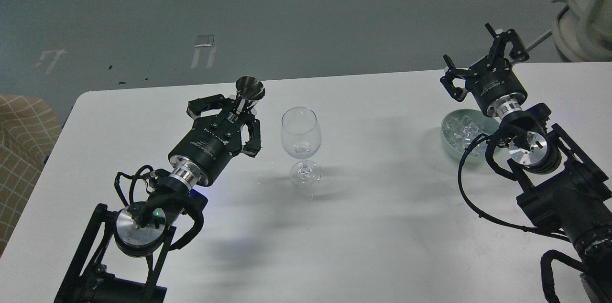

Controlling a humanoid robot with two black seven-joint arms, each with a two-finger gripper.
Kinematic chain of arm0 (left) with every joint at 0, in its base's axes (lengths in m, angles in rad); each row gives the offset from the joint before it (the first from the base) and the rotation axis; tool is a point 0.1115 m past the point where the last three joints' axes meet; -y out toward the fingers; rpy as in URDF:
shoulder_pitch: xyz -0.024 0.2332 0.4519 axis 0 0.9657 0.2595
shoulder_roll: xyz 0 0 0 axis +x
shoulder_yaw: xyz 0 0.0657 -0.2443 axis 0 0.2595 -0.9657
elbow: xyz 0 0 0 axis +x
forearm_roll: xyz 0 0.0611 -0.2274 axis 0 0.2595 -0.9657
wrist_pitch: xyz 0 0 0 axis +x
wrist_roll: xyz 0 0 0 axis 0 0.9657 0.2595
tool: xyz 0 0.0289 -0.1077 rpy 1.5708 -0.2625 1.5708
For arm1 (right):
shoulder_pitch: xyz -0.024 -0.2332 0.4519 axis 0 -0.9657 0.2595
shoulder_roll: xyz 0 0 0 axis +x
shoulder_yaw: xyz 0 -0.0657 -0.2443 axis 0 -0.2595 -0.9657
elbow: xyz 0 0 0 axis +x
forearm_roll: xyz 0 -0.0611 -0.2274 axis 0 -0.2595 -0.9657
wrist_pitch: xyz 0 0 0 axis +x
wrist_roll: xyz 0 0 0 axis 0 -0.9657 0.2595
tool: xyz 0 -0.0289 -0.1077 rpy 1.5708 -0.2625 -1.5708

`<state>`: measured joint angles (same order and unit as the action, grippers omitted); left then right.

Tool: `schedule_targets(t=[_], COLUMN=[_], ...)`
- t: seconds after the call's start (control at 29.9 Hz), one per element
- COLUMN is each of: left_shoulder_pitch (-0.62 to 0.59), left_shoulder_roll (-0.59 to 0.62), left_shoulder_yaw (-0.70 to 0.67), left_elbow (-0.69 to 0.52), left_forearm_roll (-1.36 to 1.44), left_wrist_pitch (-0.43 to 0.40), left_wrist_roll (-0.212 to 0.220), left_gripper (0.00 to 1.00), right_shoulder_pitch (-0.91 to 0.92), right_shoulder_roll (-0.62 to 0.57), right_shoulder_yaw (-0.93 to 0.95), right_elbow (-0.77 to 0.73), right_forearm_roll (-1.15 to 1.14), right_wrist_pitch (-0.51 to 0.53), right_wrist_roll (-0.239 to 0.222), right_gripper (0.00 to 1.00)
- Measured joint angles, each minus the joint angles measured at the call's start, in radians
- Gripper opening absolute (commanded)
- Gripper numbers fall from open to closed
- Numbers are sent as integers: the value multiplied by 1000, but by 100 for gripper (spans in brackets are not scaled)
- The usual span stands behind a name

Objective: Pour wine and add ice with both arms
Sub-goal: 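Carry the jigger with the left gripper above the wine glass, then tilt the jigger with the left gripper to pour into the glass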

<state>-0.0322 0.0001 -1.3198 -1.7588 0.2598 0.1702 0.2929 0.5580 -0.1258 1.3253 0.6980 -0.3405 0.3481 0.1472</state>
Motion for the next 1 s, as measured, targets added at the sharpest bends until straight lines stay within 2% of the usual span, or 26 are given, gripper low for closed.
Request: schedule_targets(t=[0.23, 0.5, 1.0], left_shoulder_pitch=[-9, -72, -123], left_shoulder_roll=[0, 0, 0], left_shoulder_yaw=[20, 48, 94], left_elbow=[2, 12, 40], left_forearm_roll=[5, 7, 62], left_wrist_pitch=[3, 38, 39], left_wrist_roll=[0, 2, 11], left_gripper=[8, 8, 8], right_shoulder_pitch=[-4, -2, -12], right_shoulder_roll=[0, 0, -1], right_shoulder_yaw=[1, 2, 2], right_elbow=[2, 6, 6], right_forearm_roll=[0, 0, 2], right_wrist_pitch=[0, 0, 2], right_wrist_roll=[0, 0, 2], right_gripper=[100, 100, 100])
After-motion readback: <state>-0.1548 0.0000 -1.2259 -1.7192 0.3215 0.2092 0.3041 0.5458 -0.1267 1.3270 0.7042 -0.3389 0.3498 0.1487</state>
